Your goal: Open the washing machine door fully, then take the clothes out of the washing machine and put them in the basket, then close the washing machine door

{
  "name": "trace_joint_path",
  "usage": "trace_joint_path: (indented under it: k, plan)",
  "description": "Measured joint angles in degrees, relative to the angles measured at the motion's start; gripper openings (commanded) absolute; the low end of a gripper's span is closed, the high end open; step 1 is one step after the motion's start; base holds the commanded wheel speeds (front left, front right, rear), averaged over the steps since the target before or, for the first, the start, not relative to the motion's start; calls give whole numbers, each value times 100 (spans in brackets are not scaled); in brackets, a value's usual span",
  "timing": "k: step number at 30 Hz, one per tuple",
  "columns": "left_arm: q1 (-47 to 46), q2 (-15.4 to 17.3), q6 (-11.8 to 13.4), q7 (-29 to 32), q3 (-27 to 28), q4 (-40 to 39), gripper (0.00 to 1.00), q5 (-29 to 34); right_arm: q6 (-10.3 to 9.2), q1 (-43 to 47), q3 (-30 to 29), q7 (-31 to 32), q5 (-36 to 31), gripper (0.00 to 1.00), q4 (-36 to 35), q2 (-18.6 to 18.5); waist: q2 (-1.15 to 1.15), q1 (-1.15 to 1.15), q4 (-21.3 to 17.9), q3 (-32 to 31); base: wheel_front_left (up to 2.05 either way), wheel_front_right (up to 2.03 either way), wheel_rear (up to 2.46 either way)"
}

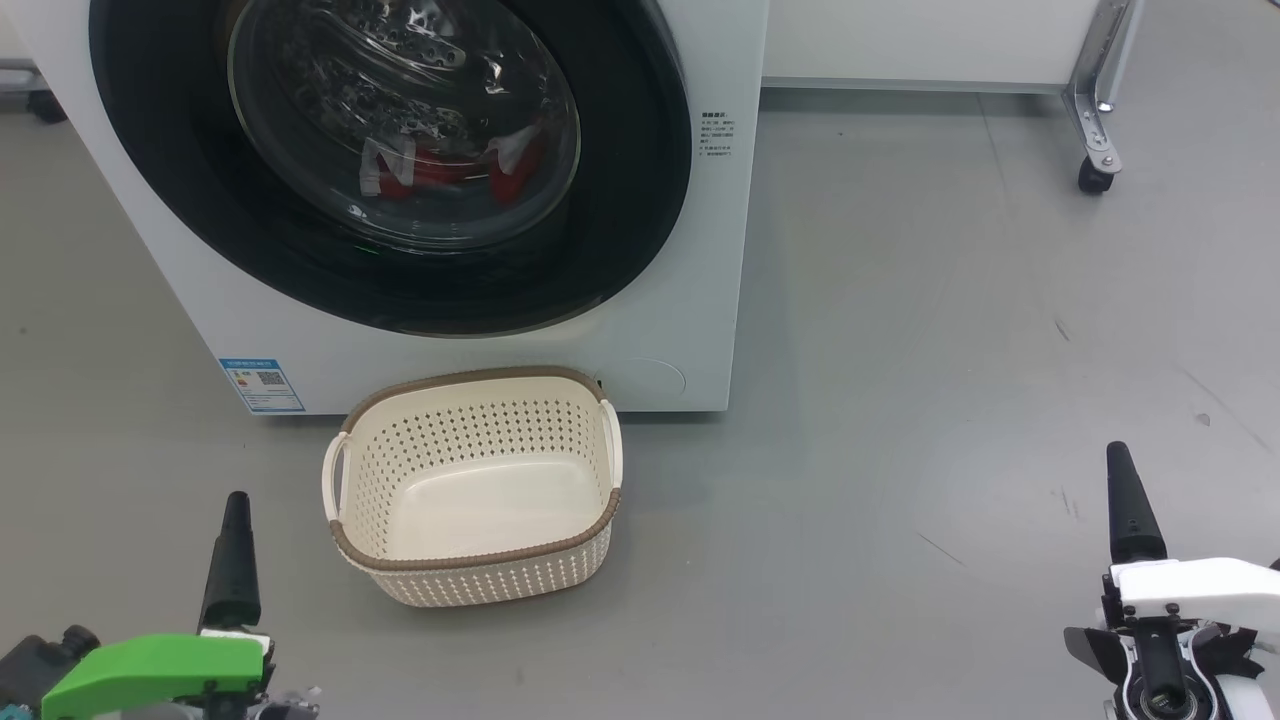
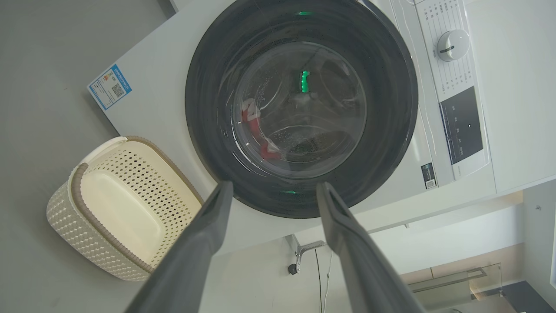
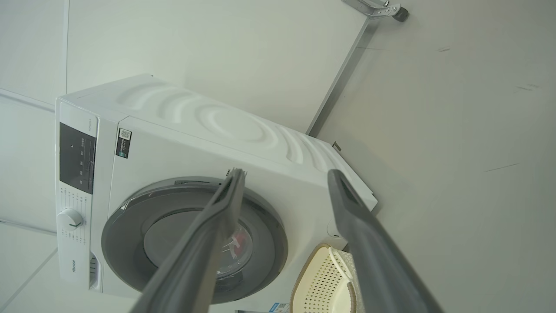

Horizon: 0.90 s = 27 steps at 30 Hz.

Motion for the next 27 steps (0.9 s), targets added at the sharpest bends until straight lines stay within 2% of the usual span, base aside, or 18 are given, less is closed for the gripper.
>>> trace_joint_path:
  k: [15,24,27]
  plan:
    - [-17,11,8,-294,-332,-499,100,1736,-1,-3,279,-297,-1543,100,-392,-137,0,0,9,16,0,0,0]
    - [-18,27,219,-459,-650,-573,100,3070,-146,-1,541,-468,-2463,100,-426,-232,0,0,-6,33,0,0,0]
    - [-14,34,363,-511,-742,-546,100,3427,-164,1,652,-531,-2821,100,-415,-280,0,0,-17,43,0,0,0]
